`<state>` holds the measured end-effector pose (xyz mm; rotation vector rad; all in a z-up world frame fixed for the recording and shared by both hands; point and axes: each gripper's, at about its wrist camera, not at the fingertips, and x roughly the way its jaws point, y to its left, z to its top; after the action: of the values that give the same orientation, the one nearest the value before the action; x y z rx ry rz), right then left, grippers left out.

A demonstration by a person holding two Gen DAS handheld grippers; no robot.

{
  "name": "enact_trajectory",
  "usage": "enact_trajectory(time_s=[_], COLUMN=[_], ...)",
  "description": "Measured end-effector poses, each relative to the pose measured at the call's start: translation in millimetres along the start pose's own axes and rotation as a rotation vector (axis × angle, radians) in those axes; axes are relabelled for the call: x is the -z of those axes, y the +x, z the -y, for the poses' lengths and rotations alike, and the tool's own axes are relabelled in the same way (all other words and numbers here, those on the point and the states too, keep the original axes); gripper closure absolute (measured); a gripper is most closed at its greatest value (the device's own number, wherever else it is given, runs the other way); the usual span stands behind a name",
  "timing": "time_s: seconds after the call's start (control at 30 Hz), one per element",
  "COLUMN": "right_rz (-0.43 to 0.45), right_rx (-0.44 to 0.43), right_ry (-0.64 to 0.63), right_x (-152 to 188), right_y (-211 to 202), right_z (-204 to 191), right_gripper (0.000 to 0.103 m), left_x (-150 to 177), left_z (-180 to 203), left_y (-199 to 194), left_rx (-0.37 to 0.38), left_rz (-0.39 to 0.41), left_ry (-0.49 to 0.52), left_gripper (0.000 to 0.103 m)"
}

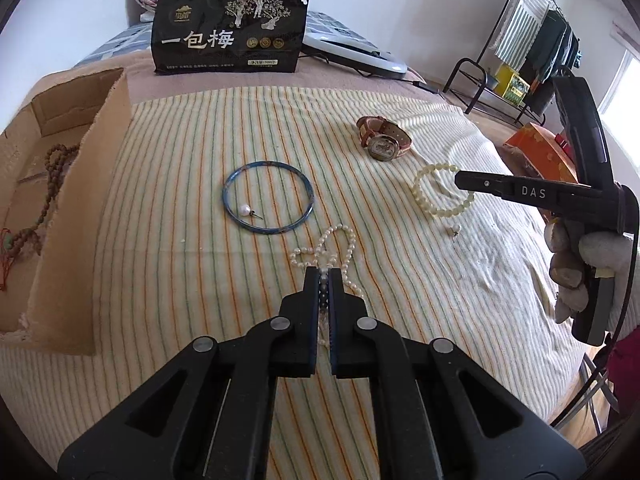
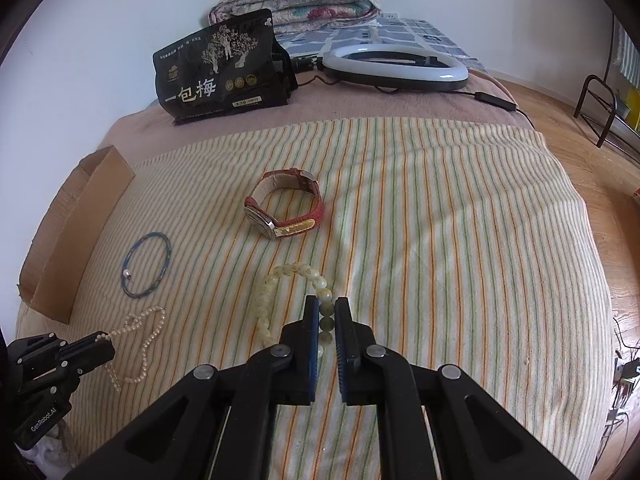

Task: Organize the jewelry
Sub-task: 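Grasp the white bead bracelet with the right tool while the left tool lifts the pearl necklace, then carry the pearl necklace and white bracelet over the cardboard box with both tools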

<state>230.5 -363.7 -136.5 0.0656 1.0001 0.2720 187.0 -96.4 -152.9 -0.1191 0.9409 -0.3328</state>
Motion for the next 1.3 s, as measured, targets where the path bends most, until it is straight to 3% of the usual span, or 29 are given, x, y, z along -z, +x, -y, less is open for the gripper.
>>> enact_trajectory(time_s=[0.57,1.3], right_rz=[0.130,0.225], right_rx=[-0.029,-0.106], right_ry=[-0.043,-0.138], right_x=[-11,-23], right_y=[-75,-134], right_z=[-36,-114], right_gripper=[0.098,0.098], left_x=[-17,-40], left_z=[-17,-49], left_y=[-82,-183], left_rx=[0.010,-0.021], left_rz=[0.157,0.352], left_ry=[-0.019,-0.023], left_gripper=[0.102,0.102])
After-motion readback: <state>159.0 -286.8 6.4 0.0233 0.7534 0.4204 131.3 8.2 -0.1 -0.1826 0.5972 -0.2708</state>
